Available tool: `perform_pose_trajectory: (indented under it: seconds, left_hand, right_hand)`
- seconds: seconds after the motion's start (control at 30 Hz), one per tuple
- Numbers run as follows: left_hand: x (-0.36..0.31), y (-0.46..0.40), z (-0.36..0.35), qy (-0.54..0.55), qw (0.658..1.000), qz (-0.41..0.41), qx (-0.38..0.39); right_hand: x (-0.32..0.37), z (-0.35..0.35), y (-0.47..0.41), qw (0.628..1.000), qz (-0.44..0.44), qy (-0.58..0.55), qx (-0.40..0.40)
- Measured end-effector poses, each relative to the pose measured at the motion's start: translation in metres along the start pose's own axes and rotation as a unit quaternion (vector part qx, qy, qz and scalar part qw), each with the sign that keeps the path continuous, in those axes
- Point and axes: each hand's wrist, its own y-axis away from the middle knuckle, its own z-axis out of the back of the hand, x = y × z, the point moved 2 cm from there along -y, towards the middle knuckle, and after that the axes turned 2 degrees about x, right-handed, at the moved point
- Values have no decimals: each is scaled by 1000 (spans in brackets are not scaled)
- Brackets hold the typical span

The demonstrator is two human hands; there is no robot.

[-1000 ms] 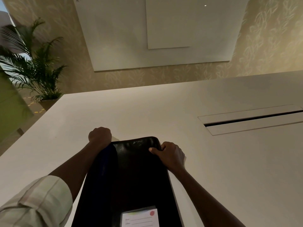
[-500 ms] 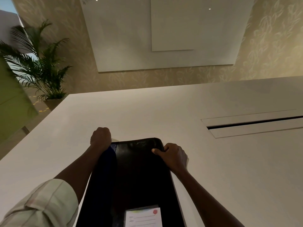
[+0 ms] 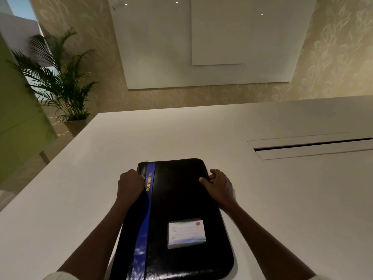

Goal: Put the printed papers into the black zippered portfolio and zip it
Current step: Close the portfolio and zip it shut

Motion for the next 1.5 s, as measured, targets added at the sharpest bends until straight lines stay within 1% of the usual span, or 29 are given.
perform_pose_trajectory:
  seconds: [0.1,0.23,0.33,0.47,0.53,0.6,0.7,0.83,0.93,1.03,1.13,1.27,1.4,1.5]
  left_hand:
    - [10,28,5,13,1000,0,2]
    - [18,73,16,30,999,-12,-16]
    - [28,100,21,37,998,-45,-2]
    - [44,133,27,63,996,-64,17]
    - [52,147,29,71,995,-55,32]
    - [60,155,29,101,994,-26,39]
    - [63,163,29,114,993,6,36]
    - [56,166,25,83,996,5,38]
    - [56,166,18,90,995,23,28]
    - [58,166,13,103,994,40,25]
    - [58,167,11,107,993,44,23]
    - [55,168,12,131,990,48,9]
    - [52,168,21,168,986,19,9]
    - [54,168,34,201,979,11,10]
  right_hand:
    - [-6,5,22,998,-26,-50,17]
    - [-13,13,56,992,-43,-109,42]
    - [-19,20,81,987,-49,-141,55]
    - [-35,22,112,981,-77,-172,46]
    - [-41,22,123,980,-88,-174,40]
    - [-41,22,128,977,-107,-180,33]
    - [-31,25,133,984,-117,-130,33]
    - [-18,26,136,992,-109,-53,35]
    - [-12,23,135,993,-104,10,48]
    - [-9,19,133,993,-82,70,52]
    - [-7,16,137,991,-66,108,33]
    - [-6,17,144,994,-64,84,-2]
    - [0,17,148,997,-44,54,-22]
    - [9,13,149,998,-21,44,-36]
